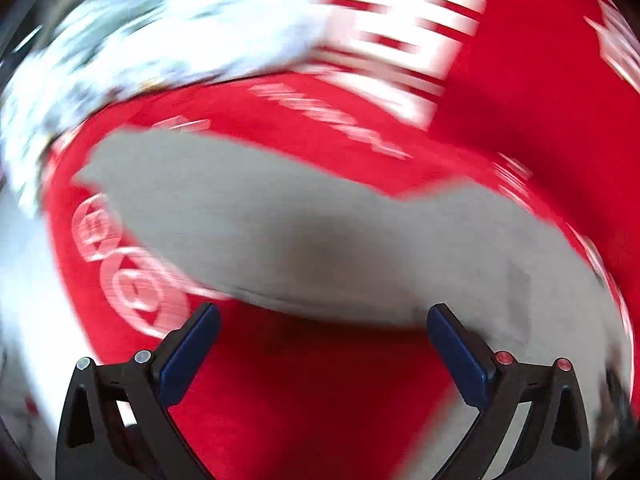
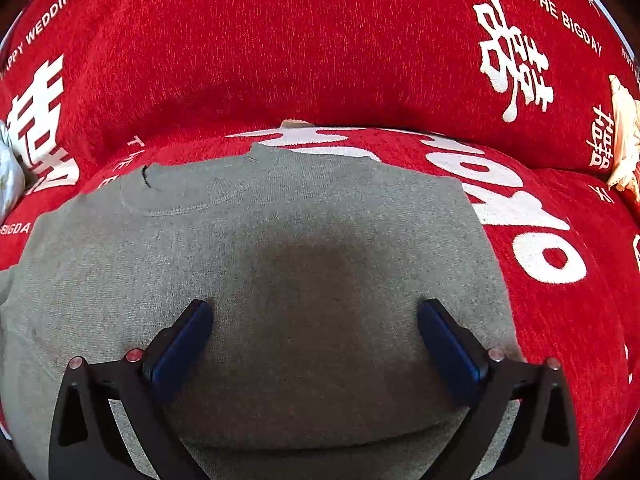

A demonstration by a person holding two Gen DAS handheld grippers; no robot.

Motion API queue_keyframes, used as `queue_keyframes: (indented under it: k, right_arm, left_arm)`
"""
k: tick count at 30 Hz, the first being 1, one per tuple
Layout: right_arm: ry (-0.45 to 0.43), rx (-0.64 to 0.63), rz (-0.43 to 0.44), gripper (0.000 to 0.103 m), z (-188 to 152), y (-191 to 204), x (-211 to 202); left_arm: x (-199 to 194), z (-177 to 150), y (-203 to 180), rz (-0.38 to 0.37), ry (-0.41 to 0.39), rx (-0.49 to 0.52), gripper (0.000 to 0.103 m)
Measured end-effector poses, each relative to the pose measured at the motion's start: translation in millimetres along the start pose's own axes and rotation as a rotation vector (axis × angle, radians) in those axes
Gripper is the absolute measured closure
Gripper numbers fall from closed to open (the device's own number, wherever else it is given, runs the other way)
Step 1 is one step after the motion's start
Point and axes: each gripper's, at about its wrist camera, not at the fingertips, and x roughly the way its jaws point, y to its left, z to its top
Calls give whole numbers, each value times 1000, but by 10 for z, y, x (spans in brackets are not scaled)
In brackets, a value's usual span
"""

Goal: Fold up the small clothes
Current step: 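Grasp the other sleeve cuff with the left gripper and lift it, then carry the held sleeve with the left gripper across the sweater body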

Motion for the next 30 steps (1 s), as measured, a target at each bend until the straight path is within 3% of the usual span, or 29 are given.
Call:
queue_keyframes:
  k: [5,8,10,15,16,17,19,22,24,30]
  right_arm:
    - [0,-4,-4,0,1,5,-3]
    - [1,-9,-10,0,1,13,-1]
    - [1,-13,-13,0,2,16,-1]
    - [2,-17,-16,0,2,14,-4]
    - [2,-18,-17,0,2,13,-2]
    - [1,-18,-18,0,3,14,-3]
    - [1,-20,-19,0,2,13,1]
    - [1,-21,-20,0,0,12,3]
    - [1,-22,-20,0,-1,17,2]
    - [1,-22,-20,0,0,17,0]
  left_arm:
    - [215,306,1107,123,-5,-266,0]
    - [517,483,1568,75,58,-398,0]
    - [503,588,1609,106,14,-390,0]
    - [606,883,1592,-13,-5,-329,1]
    - [576,892,1593,-33,-13,-333,15]
    - [532,900,1620,-33,-35,-330,45]
    - [529,929,1704,-61,-32,-324,88]
    - [561,945,1891,-168,-15,-368,89]
    - [535,960,1915,-187,-16,-377,93]
    - [227,988,1718,-215,-81,-327,93]
